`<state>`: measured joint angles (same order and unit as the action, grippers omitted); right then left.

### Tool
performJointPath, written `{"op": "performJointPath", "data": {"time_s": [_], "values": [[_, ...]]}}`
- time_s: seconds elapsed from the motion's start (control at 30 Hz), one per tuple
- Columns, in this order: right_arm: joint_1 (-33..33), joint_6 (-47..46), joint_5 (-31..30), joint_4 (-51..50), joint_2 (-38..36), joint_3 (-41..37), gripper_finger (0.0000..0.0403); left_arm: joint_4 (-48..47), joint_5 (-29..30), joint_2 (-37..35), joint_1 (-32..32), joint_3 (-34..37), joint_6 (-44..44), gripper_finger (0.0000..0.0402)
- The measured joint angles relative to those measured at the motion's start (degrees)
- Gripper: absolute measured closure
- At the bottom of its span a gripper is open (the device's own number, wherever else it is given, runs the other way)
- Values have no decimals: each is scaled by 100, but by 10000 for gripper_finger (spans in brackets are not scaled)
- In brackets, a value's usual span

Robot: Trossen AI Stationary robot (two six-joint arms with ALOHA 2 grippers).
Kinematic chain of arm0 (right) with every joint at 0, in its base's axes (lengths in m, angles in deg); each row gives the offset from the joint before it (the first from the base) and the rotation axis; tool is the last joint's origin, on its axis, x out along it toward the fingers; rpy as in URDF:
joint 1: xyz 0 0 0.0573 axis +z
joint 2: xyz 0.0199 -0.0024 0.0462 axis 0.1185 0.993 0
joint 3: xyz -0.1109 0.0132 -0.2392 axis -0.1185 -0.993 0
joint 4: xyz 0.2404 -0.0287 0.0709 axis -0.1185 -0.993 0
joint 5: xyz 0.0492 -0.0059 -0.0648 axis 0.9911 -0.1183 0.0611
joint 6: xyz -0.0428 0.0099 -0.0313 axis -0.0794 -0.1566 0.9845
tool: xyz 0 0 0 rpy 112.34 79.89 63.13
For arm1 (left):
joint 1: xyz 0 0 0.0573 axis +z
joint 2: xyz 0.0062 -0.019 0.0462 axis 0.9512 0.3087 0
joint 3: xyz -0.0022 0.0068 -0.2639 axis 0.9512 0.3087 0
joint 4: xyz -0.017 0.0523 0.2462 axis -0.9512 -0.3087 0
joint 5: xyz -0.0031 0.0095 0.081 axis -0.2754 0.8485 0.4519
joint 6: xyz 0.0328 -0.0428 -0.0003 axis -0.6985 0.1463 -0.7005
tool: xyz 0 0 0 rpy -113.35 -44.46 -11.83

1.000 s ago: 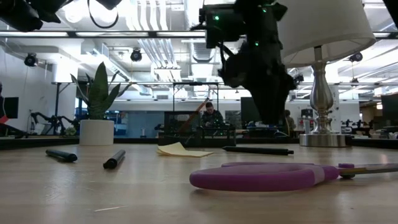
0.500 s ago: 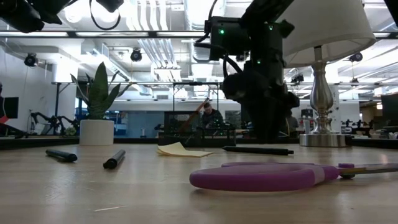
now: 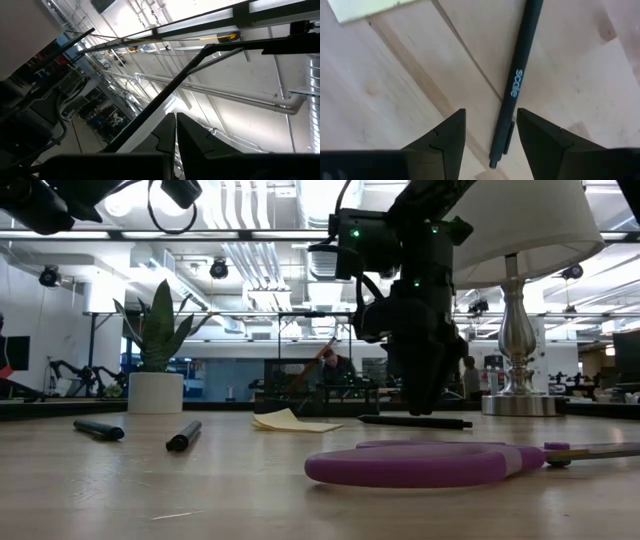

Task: Pick and place office supplies into organizer
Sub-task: Put the top right black pen into the black desk organizer

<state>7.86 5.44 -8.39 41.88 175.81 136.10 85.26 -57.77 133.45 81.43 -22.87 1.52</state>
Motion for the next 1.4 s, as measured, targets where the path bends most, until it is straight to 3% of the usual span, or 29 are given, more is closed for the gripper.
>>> {"op": "performJointPath", "data": {"time_s": [0.5, 0.73, 1.4], "values": [[-399, 42, -140, 227, 2, -2, 234, 1, 94, 136, 1, -1, -2, 402], [-396, 38, 218, 148, 2, -4, 234, -9, 95, 138, 1, -2, -2, 402], [-601, -282, 273, 146, 2, -4, 234, -2, 197, 178, 1, -4, -9, 402]]}}
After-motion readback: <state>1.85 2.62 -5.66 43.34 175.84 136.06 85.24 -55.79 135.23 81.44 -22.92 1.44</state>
